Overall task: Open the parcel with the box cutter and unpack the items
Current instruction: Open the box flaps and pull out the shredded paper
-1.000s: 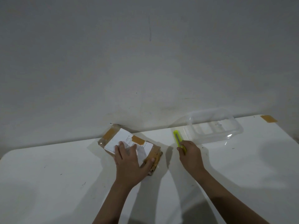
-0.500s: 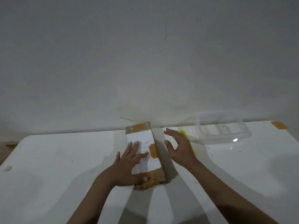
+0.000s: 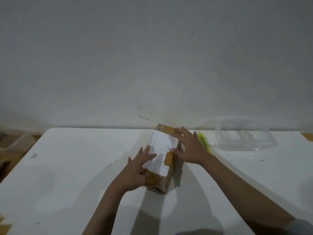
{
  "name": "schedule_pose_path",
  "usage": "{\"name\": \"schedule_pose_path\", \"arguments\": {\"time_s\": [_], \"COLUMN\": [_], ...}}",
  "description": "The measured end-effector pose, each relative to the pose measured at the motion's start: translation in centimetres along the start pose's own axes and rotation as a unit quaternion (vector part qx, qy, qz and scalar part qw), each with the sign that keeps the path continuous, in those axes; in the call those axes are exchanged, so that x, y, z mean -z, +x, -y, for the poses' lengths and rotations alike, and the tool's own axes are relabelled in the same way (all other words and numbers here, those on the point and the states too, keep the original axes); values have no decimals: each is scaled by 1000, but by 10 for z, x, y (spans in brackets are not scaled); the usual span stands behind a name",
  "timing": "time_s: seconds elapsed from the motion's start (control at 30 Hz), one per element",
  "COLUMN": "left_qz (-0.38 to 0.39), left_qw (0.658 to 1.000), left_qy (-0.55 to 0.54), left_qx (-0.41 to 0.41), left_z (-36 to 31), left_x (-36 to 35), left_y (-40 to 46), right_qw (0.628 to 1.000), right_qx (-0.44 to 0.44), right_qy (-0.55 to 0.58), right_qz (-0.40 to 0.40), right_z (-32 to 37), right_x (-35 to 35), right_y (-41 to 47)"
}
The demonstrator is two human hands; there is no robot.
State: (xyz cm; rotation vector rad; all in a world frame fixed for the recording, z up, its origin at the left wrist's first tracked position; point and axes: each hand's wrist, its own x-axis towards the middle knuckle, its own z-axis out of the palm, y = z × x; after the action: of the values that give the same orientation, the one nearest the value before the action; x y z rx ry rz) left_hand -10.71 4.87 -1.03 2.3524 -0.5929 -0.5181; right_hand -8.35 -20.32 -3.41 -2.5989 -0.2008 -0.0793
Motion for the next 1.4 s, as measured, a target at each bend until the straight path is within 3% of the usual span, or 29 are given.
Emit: {"name": "schedule_pose_path", "arguments": {"time_s": [0.1, 0.23, 0.3, 0.47, 0.63, 0.87, 1.2, 1.4], "left_qz": [-122, -311, -348, -319, -270, -204, -251, -268], "left_qw": [990, 942, 927, 934, 945, 957, 932, 925], "left_qy": [-65, -127, -137, -155, -178, -208, -259, -268], "left_qx": [10, 14, 29, 34, 51, 12, 23, 27], "left_z": [6, 10, 5, 9, 26, 39, 32, 34], "left_x": [-13, -28, -37, -59, -54, -39, -34, -34], "left_y": [-8, -14, -16, -14, -10, -7, -11, -6], "right_qw": [999, 995, 991, 981, 982, 981, 970, 950], "right_qx": [-4, -38, -53, -75, -109, -109, -93, -107], "right_qy": [-15, 47, 58, 55, 45, -9, -36, 11], "right_qz": [-36, -82, -113, -173, -149, -161, -223, -293], "right_z": [-1, 1, 4, 12, 15, 13, 18, 30], "right_x": [1, -3, -6, -13, -10, -9, -18, -12], "right_y": [-3, -14, -23, -47, -69, -86, -88, -79]}}
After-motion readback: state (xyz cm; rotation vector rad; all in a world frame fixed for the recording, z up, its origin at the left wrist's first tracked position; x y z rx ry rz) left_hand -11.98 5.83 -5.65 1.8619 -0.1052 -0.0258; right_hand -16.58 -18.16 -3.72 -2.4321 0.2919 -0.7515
